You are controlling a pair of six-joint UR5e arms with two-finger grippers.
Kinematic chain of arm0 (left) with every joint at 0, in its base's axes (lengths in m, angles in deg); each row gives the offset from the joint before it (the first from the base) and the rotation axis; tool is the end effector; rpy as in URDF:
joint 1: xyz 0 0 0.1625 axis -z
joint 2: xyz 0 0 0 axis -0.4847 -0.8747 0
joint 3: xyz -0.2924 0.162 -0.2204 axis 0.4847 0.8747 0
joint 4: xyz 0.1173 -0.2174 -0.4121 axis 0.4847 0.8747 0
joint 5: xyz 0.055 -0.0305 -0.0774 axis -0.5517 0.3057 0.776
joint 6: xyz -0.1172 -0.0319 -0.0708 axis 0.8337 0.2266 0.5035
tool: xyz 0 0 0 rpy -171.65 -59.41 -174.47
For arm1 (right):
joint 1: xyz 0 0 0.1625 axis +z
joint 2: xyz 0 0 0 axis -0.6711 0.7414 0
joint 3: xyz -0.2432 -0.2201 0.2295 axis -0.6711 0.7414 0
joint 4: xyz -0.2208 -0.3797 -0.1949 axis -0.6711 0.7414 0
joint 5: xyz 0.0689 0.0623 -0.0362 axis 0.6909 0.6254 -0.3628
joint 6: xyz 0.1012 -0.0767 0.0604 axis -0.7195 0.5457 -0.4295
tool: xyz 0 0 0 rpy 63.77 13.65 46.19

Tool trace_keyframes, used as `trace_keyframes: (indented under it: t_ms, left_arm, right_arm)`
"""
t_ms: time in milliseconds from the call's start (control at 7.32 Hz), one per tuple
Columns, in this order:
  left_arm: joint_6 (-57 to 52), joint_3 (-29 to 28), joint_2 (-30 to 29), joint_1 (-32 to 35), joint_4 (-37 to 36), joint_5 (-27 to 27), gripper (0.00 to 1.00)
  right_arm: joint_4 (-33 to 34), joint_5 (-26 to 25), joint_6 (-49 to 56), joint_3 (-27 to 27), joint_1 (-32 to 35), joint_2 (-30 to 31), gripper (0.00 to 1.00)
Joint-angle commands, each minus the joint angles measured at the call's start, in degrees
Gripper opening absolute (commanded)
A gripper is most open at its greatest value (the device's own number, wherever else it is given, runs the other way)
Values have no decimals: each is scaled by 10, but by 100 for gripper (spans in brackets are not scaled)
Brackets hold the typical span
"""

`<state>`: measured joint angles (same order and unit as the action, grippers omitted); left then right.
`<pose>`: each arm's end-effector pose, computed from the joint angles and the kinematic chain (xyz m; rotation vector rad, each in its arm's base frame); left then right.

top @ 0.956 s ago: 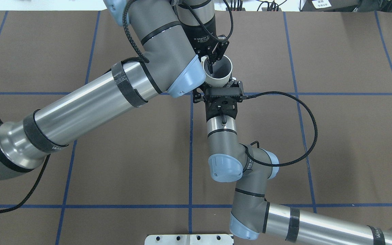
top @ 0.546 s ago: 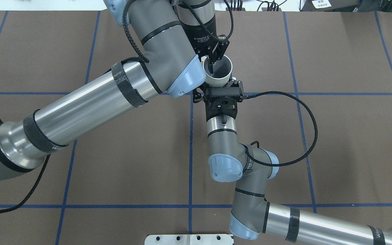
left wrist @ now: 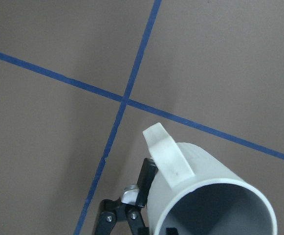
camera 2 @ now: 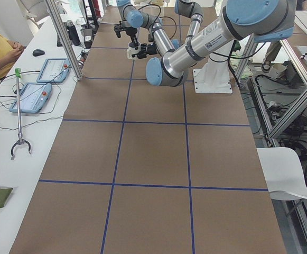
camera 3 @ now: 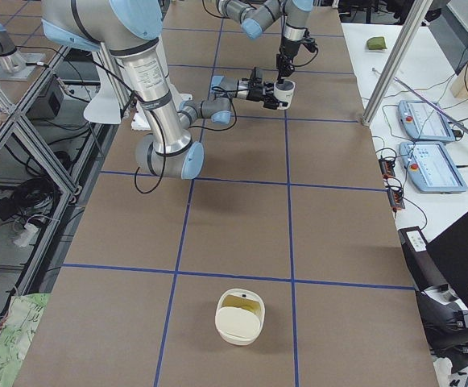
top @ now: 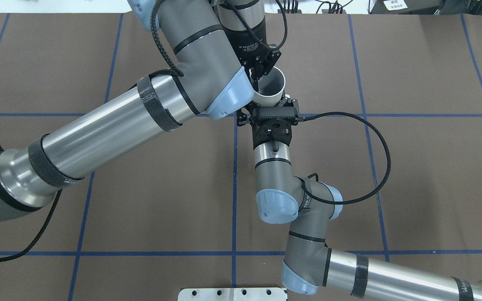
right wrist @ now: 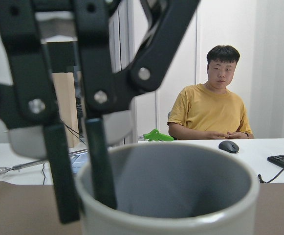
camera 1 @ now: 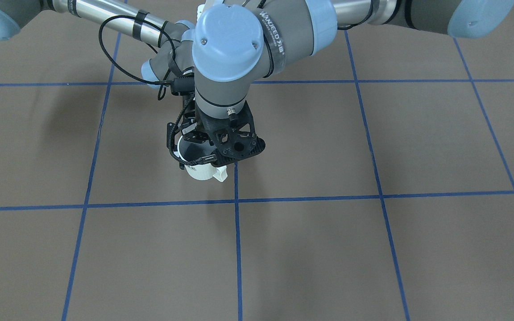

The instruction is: Left arm hands cup to right arm to dump lemon

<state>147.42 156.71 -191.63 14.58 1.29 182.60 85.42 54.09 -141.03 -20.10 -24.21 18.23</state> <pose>0.5531 -0.5865 -0.0331 -0.2745 0.9082 -0.2744 -0.6225 -0.4738 0.1944 1.3167 -0.6737 0.5448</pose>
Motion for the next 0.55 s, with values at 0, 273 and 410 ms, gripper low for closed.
trace_keyframes:
  t_ms: [0,273,410]
  left_arm:
    - [1,1,-3,0,-12,1,0]
    - [0,6,-8,2,-18,3,0]
    - [0,20,-7,6,-19,4,0]
  right_arm:
    - [-4,5,-1,-1,1,2,100]
    - [-3,3,0,4,-2,9,100]
    - [-3,6,-1,7,-5,15,100]
